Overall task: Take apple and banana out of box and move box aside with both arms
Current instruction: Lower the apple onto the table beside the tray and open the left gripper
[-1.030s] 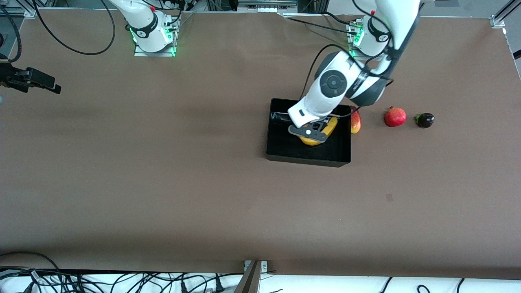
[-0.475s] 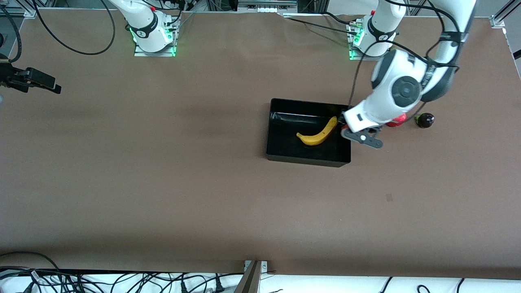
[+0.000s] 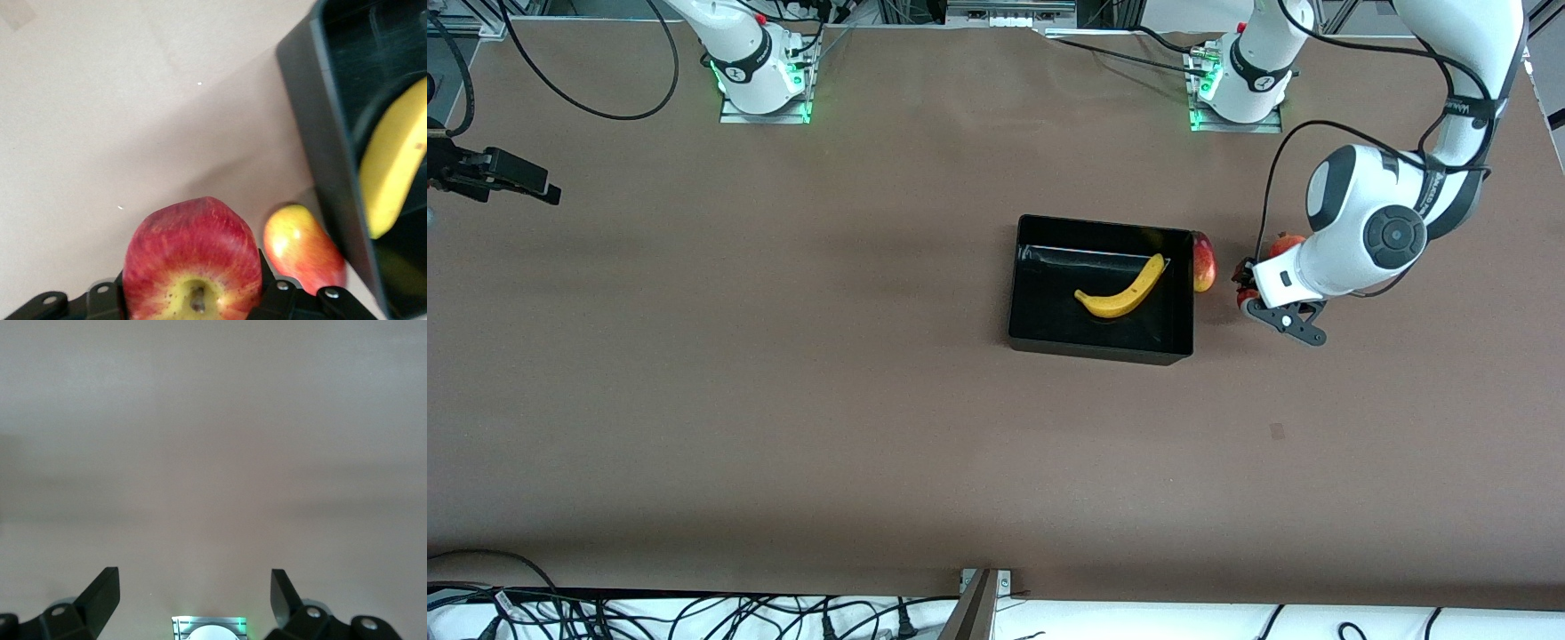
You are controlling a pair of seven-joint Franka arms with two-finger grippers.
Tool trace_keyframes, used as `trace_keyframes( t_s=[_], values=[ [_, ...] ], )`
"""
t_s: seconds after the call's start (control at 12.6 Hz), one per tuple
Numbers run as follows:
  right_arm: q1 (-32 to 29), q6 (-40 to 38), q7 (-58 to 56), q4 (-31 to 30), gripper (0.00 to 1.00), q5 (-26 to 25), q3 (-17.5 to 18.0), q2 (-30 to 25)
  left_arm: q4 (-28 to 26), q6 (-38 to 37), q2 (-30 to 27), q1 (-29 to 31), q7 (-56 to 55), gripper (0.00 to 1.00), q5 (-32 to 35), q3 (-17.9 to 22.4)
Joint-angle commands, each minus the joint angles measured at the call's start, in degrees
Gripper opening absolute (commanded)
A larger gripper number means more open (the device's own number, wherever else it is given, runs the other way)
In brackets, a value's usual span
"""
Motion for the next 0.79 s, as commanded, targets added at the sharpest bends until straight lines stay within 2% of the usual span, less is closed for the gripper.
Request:
trace_keyframes(
  t_s=[0.0,0.48,0.71],
  values=[
    [0.19,-1.02,-0.22,1.02,1.0,1.03,-0.2,0.22,-0.05,3.93,3.9,1.56,2.44,0.0,1.22,-0.68],
    [0.28,-1.11,-0.22,0.93,1.0,1.03,-0.11,0.22,0.21,9.74,10.06,1.57,2.71,0.0,1.31,-0.59],
    [0.19,-1.11,-0.22,0.93,1.0,1.12,-0.2,0.22,0.12,12.11,12.08,1.57,2.62,0.0,5.69,-0.59]
  ],
)
